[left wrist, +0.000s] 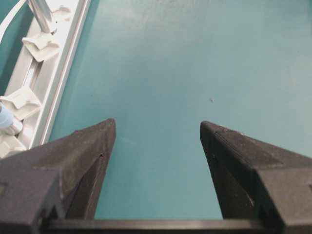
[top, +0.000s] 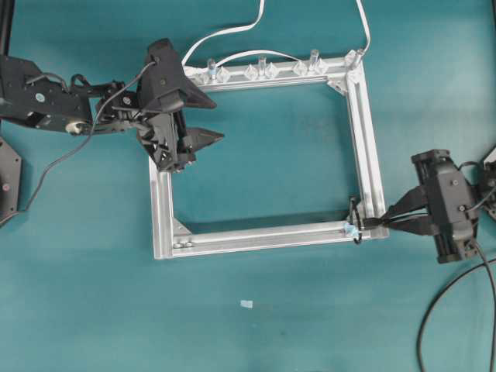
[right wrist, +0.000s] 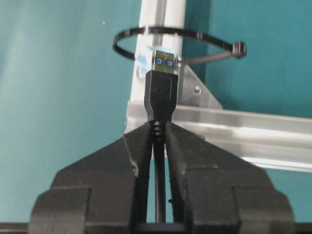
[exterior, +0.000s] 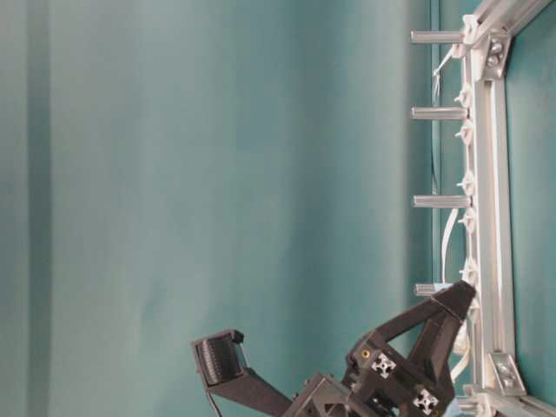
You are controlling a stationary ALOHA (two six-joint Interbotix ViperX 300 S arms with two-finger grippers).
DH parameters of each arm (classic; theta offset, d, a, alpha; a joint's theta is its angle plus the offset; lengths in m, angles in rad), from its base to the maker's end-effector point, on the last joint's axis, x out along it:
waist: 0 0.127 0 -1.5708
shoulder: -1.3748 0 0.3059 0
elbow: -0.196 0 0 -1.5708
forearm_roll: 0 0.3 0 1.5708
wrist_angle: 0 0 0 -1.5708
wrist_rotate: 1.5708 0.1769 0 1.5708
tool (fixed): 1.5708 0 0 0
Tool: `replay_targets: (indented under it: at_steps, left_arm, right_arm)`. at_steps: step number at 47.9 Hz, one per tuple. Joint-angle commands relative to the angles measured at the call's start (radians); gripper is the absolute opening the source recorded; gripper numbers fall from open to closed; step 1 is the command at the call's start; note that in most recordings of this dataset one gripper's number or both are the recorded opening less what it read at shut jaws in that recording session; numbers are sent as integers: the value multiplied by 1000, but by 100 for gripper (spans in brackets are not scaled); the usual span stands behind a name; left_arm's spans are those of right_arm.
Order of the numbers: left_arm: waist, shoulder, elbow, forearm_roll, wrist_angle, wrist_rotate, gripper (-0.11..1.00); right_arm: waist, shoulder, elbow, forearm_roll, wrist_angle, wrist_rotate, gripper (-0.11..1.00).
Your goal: Insert the wire through the string loop located on the right side.
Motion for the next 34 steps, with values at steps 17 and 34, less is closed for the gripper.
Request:
replay_targets:
  at_steps: [17,34]
  left_arm:
    - [-20,-20,-18,0,-5,-8,71]
    - [-25,-20,-18,0,-5,-8,71]
  right_arm:
    - [-2,78,-81,-2,-40,-2,12]
    - [-2,126,-117,-2,-40,0,12]
